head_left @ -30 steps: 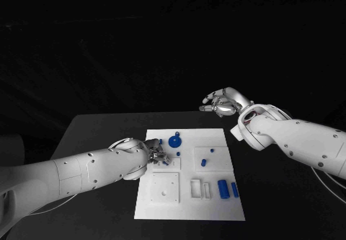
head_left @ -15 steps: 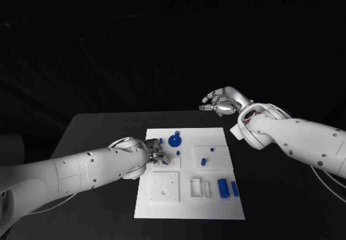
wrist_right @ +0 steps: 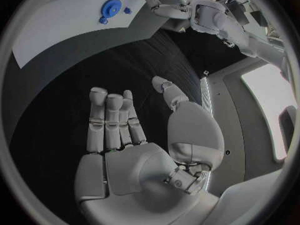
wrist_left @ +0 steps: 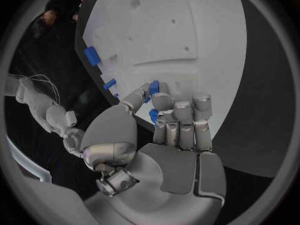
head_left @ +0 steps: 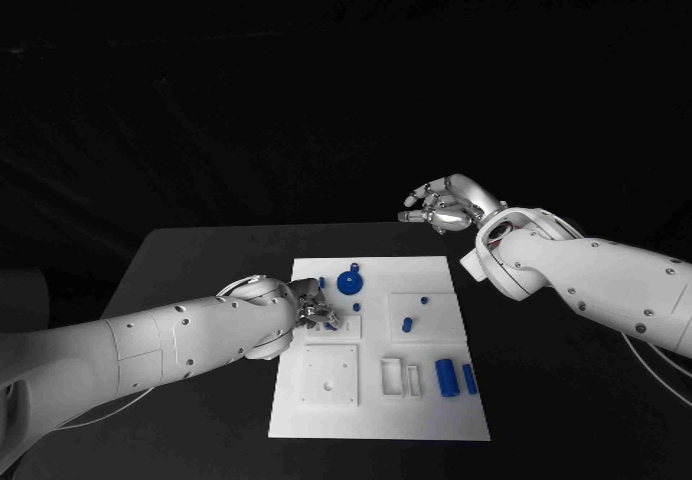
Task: Assemble the parts on the task board
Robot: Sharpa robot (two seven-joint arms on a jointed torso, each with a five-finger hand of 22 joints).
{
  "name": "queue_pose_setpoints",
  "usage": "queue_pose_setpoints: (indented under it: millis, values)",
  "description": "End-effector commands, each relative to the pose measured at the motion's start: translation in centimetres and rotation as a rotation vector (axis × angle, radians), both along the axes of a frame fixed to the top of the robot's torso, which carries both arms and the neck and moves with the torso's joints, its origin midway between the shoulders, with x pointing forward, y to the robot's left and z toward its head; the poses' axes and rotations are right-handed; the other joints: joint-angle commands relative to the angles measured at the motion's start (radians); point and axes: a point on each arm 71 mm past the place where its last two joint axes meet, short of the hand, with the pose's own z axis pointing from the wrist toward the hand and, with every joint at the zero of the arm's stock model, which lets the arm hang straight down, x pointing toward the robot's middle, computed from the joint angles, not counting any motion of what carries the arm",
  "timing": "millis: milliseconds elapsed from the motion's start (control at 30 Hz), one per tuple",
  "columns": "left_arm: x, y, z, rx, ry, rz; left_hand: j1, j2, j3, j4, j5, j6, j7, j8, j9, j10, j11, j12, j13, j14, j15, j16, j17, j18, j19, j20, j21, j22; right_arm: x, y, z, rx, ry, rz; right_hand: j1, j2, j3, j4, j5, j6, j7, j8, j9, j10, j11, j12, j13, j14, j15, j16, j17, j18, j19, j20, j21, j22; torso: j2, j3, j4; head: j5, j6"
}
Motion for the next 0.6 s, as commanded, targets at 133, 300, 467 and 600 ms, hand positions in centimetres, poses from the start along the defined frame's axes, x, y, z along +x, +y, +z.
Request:
queue_pose_setpoints:
  millis: [133,300,467,600]
  values:
    - [-0.37,-0.35,-0.47,0.012,0.036,-0.036,-0.008,0.002,0.026,-0.008,-0.04,0.089,-0.051,0.144,0.115,0.035,-0.041,0.008,-0.001,0.056,-0.073,0.006,0.001,0.012,0.003,-0.125,0.005,0.015,-0.01,0.17,-0.02,-0.006,0.004,0.018,0.002,0.005,-0.005,0.001,0.006,-0.008,0.013,0.005,-0.001,-0.007,0.0,0.004,-0.002,-0.009,-0.001,0.005,-0.002,0.048,0.003,0.004,-0.003,0.002,0.0,0.0005,0.0003,-0.002,-0.001]
    - [-0.37,-0.32,-0.5,0.012,0.04,-0.037,-0.02,-0.017,0.021,0.009,-0.067,0.09,-0.051,0.145,0.112,0.034,-0.041,0.01,-0.003,0.055,-0.073,0.006,0.001,0.013,0.002,-0.124,0.005,0.014,-0.01,0.19,-0.02,-0.006,0.004,0.018,0.002,0.005,-0.005,0.001,0.006,-0.008,0.013,0.005,-0.001,-0.007,0.0,0.004,-0.002,-0.01,-0.001,0.005,-0.002,0.048,0.003,0.004,-0.003,0.002,0.0,0.0005,0.0006,-0.002,-0.001]
    - [-0.33,-0.26,-0.51,0.013,0.04,-0.036,-0.029,-0.035,0.018,0.022,-0.079,0.089,-0.051,0.145,0.11,0.034,-0.041,0.011,-0.004,0.054,-0.073,0.005,0.001,0.014,0.001,-0.124,0.005,0.014,-0.02,0.19,-0.03,-0.007,0.005,0.019,0.002,0.005,-0.005,0.001,0.007,-0.008,0.013,0.005,-0.001,-0.007,0.0,0.005,-0.002,-0.01,-0.001,0.005,-0.002,0.048,0.003,0.004,-0.004,0.002,0.0,0.0003,0.0005,-0.002,0.001]
    - [-0.35,-0.28,-0.52,0.012,0.043,-0.038,-0.035,-0.045,0.015,0.031,-0.087,0.089,-0.051,0.145,0.109,0.033,-0.041,0.011,-0.005,0.054,-0.073,0.005,0.001,0.014,0.001,-0.124,0.004,0.013,-0.01,0.2,-0.04,-0.007,0.006,0.019,0.002,0.005,-0.005,0.001,0.007,-0.008,0.013,0.005,-0.001,-0.007,0.0,0.005,-0.003,-0.01,-0.001,0.005,-0.002,0.048,0.003,0.004,-0.004,0.002,0.0,0.0,0.0004,-0.003,0.0]
